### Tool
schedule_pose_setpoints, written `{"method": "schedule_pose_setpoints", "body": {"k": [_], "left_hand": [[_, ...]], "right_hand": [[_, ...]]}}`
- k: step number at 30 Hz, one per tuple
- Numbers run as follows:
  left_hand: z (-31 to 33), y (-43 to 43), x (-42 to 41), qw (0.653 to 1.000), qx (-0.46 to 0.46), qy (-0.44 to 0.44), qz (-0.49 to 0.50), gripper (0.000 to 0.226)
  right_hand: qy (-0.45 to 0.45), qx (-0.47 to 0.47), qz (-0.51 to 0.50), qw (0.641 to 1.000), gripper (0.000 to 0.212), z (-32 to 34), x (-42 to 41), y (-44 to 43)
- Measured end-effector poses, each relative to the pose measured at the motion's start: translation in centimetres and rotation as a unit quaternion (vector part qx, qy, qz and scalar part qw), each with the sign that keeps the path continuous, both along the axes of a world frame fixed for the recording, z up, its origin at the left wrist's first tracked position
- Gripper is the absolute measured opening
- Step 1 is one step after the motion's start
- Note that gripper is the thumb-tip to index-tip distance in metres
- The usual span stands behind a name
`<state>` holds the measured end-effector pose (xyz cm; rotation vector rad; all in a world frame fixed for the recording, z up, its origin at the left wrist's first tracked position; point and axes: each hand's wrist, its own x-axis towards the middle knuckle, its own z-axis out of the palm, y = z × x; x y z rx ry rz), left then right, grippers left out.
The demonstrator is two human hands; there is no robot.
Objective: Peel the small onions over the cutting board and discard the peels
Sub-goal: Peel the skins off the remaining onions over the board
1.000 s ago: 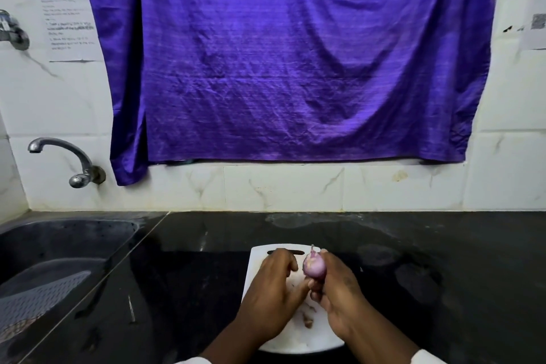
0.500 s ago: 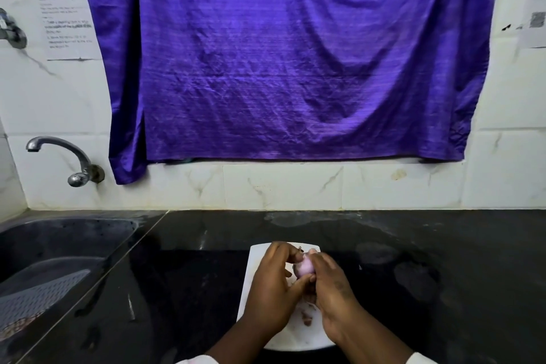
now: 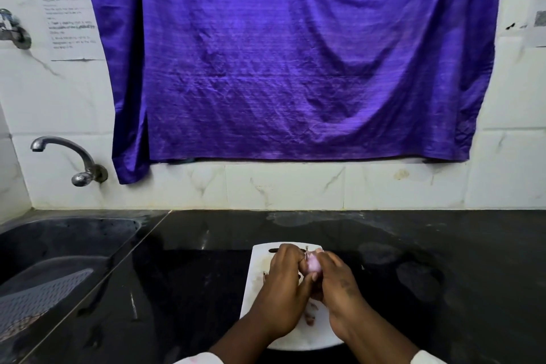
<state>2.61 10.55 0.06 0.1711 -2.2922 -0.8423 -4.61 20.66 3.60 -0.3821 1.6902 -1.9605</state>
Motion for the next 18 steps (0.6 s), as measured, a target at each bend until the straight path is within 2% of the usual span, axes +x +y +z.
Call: {"method": "schedule_pose_setpoints", "body": {"k": [3, 5, 9, 13, 18], "left_hand": [[0.4, 0.5, 0.2, 0.989, 0.138, 0.034, 0.028, 0.02], [0.6, 0.6, 0.2, 0.974, 0.21, 0.062, 0.06, 0.007], [1.1, 0.7, 0.1, 0.972, 0.212, 0.067, 0.07, 0.015], [1.7, 0.1, 0.1, 0.971, 0.226, 0.046, 0.067, 0.011], [2.4, -0.3, 0.2, 0.978, 0.195, 0.019, 0.079, 0.005]], "right_hand": [[0.041, -0.006, -0.007, 0.999, 0.024, 0.0, -0.3, 0.2], [0.072, -0.004, -0.011, 0.997, 0.023, -0.1, -0.5, 0.2], [0.108, -0.002, 0.004, 0.994, 0.024, -0.3, -0.3, 0.3], [0.15, 0.002, 0.01, 0.989, 0.025, -0.6, -0.5, 0.5], [0.183, 0.005, 0.014, 0.983, 0.024, -0.8, -0.8, 0.5]]}}
